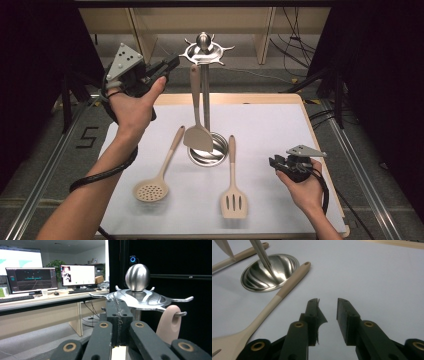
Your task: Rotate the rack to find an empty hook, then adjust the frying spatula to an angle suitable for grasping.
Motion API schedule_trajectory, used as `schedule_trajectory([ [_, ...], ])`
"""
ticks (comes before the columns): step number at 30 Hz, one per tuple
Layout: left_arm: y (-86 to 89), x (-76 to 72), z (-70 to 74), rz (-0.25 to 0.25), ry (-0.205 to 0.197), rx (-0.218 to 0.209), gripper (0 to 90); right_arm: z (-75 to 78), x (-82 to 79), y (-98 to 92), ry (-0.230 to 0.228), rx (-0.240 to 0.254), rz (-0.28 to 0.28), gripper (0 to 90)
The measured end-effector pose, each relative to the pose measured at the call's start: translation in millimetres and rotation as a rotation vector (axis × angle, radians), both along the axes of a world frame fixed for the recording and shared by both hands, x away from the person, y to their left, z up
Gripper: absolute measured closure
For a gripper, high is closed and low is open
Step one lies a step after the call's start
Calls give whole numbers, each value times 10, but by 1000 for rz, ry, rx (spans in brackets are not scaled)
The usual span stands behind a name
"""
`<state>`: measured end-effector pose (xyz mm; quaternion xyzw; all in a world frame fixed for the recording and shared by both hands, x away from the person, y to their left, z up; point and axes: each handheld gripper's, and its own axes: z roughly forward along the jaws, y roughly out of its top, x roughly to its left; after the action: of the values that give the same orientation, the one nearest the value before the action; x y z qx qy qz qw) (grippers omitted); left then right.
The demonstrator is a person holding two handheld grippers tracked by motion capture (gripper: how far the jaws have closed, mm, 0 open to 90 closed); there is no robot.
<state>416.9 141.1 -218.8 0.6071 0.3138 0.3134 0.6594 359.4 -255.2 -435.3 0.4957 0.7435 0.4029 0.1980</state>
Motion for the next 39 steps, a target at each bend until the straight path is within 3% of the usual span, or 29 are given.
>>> schedule_trajectory([
  [12, 23, 48, 8, 5, 12, 3, 893, -1, -4, -1, 14, 3, 2, 714],
  [15, 81, -48, -39, -7, 1, 3, 828, -5, -8, -1, 19, 8, -1, 709],
  [16, 102, -79, -55, -5, 0, 4, 801, -8, -1, -14, 2, -3, -1, 707],
  [17, 135, -119, -80, -7, -2, 4, 778, -7, -7, -10, 18, 9, -3, 706],
  [19, 180, -172, -116, -7, 0, -2, 722, -16, 9, -28, -2, 2, 11, 704],
  [20, 222, -218, -147, -5, 0, -3, 693, -25, 2, -25, 14, 17, -4, 698],
  [21, 265, -265, -182, -4, 3, -7, 693, -25, 2, -25, 14, 17, -4, 698],
  [23, 347, -345, -260, 1, 12, -14, 602, -31, 2, -33, 2, 9, -6, 695],
  [24, 444, -416, -371, 15, 11, -8, 575, -29, 15, -57, -4, -15, 15, 691],
  [26, 497, -462, -451, 22, 21, -8, 544, -31, 16, -50, 9, -6, 18, 689],
  [27, 574, -513, -566, 39, 39, 2, 527, -28, 14, -59, -2, -17, 18, 688],
  [28, 574, -513, -566, 39, 39, 2, 514, -28, 12, -61, -4, -19, 18, 687],
  [29, 655, -568, -699, 58, 57, 6, 502, -29, -8, -36, 20, 19, 3, 685],
  [31, 735, -619, -858, 78, 78, 8, 486, -19, -6, -75, 3, -13, 18, 684],
  [34, 808, -670, -1052, 91, 114, 24, 463, -13, -28, -59, 26, 7, -2, 683],
  [35, 808, -670, -1052, 91, 114, 24, 457, -13, -28, -59, 26, 7, -2, 683],
  [36, 862, -704, -1191, 93, 138, 35, 450, -10, -35, -49, 36, 11, -9, 681],
  [38, 882, -714, -1230, 95, 143, 39, 441, -9, -33, -46, 39, 10, -8, 680],
  [39, 942, -742, -1341, 107, 162, 46, 436, -8, -3, -61, 26, -5, 16, 677],
])
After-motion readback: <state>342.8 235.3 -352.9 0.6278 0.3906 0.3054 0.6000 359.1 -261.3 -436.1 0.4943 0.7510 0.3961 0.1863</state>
